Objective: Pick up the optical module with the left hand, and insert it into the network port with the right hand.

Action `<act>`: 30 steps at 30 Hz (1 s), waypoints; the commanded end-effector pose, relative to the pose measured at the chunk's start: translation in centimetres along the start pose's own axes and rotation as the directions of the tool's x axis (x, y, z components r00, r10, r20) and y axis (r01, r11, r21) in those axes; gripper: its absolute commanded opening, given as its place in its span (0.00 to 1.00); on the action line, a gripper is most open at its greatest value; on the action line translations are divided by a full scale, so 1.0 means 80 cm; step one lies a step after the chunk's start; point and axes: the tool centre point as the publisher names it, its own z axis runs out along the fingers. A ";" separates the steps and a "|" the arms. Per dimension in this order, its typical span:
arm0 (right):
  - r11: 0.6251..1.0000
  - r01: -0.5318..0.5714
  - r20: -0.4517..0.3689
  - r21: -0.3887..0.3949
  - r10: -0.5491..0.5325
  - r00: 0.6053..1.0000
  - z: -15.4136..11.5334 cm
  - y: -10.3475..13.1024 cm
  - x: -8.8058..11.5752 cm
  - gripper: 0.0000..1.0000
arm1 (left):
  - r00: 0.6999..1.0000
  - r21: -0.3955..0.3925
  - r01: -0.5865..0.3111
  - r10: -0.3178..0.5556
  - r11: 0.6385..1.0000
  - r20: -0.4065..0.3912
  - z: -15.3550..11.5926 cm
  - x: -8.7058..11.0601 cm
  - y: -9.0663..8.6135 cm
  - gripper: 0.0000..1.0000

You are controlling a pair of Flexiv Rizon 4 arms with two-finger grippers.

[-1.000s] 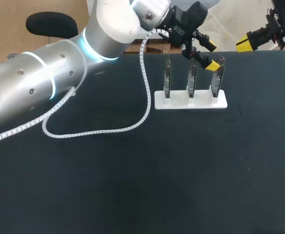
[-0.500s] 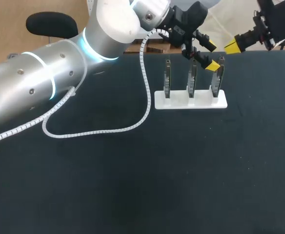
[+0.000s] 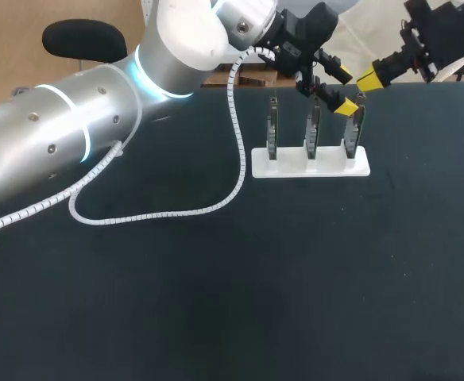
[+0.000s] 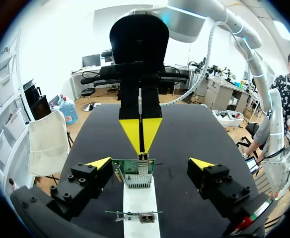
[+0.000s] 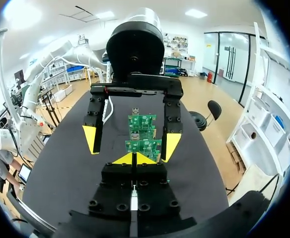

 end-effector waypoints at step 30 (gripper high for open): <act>0.999 -0.049 -0.020 -0.018 0.049 0.999 0.009 0.004 0.021 0.00 | 1.000 -0.003 -0.002 0.002 1.000 0.000 -0.001 0.001 -0.002 1.00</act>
